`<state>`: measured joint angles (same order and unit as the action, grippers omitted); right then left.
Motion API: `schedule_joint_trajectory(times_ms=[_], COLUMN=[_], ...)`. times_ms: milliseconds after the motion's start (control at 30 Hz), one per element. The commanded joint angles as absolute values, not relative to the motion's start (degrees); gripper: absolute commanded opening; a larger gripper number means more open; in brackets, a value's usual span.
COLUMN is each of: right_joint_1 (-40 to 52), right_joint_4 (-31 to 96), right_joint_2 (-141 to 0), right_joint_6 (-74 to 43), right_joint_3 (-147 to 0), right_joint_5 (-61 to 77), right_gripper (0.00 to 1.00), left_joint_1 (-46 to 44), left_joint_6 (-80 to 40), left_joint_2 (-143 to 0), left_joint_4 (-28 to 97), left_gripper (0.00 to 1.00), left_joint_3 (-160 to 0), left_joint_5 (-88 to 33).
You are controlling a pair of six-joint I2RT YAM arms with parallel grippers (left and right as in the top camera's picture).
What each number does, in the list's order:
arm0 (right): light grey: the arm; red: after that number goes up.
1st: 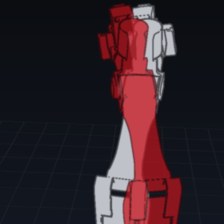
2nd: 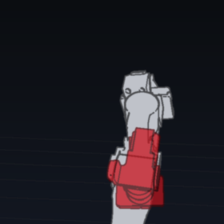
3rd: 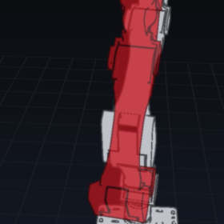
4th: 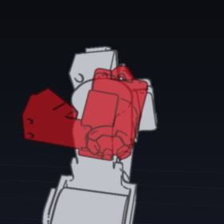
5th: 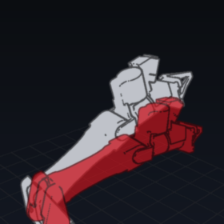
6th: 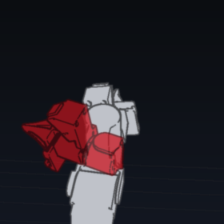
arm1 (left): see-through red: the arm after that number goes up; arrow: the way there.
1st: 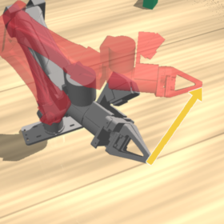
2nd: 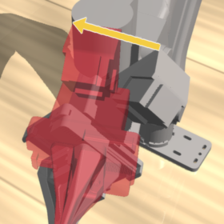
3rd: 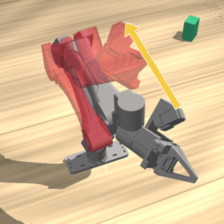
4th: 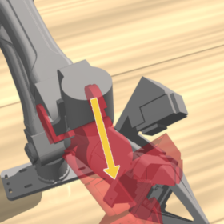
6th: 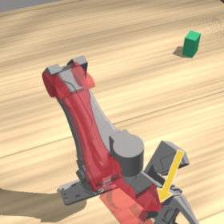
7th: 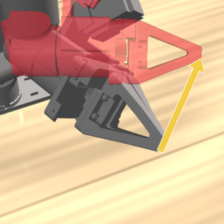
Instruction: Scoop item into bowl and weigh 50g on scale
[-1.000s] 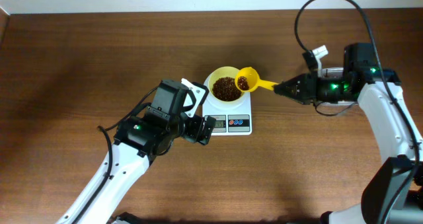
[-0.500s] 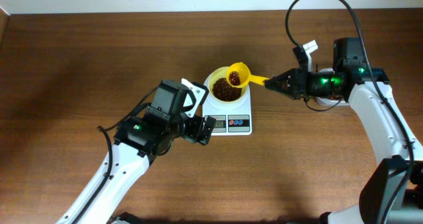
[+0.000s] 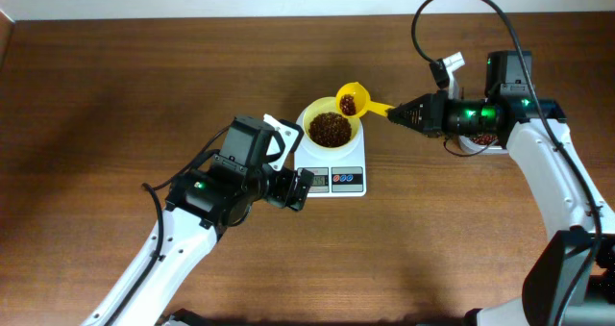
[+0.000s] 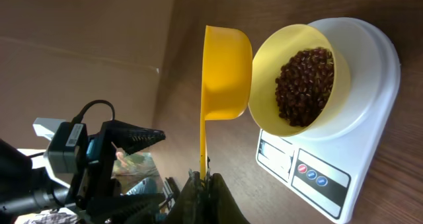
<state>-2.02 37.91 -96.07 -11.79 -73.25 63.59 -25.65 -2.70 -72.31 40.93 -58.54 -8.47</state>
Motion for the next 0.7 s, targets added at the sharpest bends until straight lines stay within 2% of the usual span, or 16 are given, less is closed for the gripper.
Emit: schedule_joint_trajectory(times_ms=[0,667], right_joint_1=[-1.41,-1.41], right_joint_4=[37.63,37.82], right_joint_2=[-96.60,-96.60], right_joint_6=[-11.44,-14.04], right_joint_3=[-73.38,-73.38], right_joint_5=[62.24,62.28], right_gripper=[0.04,0.04], left_joint_1=[-25.85,-25.85], left_joint_6=[-3.03,-3.03], left_joint_2=[-71.99,-71.99], left_joint_4=[40.80,40.80], left_gripper=[0.99,0.99], left_joint_3=[-58.30,-58.30], left_joint_5=[-8.08,-8.08])
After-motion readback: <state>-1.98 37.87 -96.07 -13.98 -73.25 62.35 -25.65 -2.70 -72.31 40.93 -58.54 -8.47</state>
